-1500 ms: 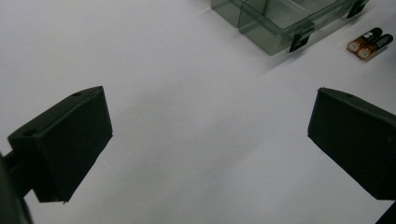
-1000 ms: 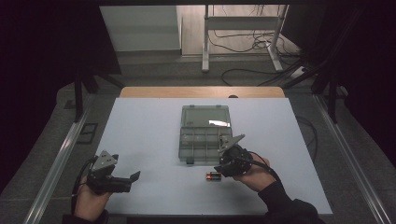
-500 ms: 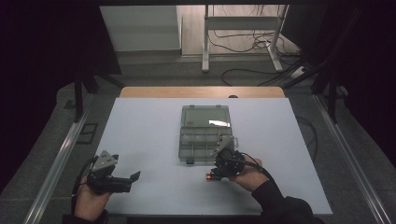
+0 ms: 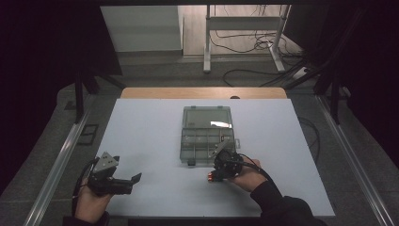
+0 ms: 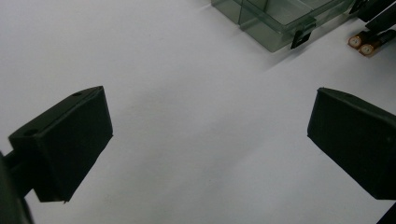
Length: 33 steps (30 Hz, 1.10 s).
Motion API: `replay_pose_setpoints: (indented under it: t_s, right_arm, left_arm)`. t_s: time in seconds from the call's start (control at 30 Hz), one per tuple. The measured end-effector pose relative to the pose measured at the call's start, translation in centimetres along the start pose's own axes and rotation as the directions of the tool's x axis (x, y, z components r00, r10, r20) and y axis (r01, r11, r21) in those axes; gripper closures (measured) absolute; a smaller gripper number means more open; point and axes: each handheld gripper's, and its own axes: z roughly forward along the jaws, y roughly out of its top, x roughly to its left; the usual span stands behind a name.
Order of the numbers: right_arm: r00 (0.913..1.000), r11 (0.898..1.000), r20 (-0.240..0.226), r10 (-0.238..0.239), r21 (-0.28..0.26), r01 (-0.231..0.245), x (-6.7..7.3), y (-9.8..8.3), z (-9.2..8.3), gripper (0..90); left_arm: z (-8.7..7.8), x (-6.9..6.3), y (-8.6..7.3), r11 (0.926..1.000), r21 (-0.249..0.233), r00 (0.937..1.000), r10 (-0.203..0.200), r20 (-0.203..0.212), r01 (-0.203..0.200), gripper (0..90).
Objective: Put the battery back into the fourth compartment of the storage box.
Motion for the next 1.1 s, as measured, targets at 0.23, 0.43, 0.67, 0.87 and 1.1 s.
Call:
replay_pose_setpoints:
  t_s: [0.23, 0.43, 0.67, 0.87, 1.1]
  right_arm:
    - [0.9999, 1.0, 0.011, -0.005, 0.021, 0.005, -0.1, 0.1, 0.6, 71.9]
    - [0.9998, 0.999, 0.017, -0.011, 0.048, 0.01, -0.3, 0.1, 1.3, 75.3]
    - [0.9999, 0.999, 0.017, 0.001, 0.036, -0.001, -0.4, 0.2, 0.9, 76.3]
    - [0.9996, 1.0, 0.027, -0.002, -0.01, 0.002, -0.2, 0.2, 0.0, 76.3]
    - [0.9996, 0.999, 0.025, 0.014, -0.048, -0.013, -0.2, 0.2, -1.0, 76.3]
  left_arm:
    - [0.0, 0.0, 0.0, 1.0, 0.002, 1.0, 0.001, 0.0, -0.001, 0.5]
    - [0.0, 0.0, 0.0, 1.0, 0.004, 1.0, 0.004, 0.0, -0.004, 0.5]
    - [0.0, 0.0, 0.0, 1.0, 0.003, 1.0, 0.003, 0.0, -0.003, 0.5]
    - [0.0, 0.0, 0.0, 1.0, 0.005, 1.0, 0.003, 0.0, -0.003, 0.5]
    - [0.1, 0.0, 0.0, 0.9999, 0.007, 1.0, 0.007, -0.004, -0.007, 0.4]
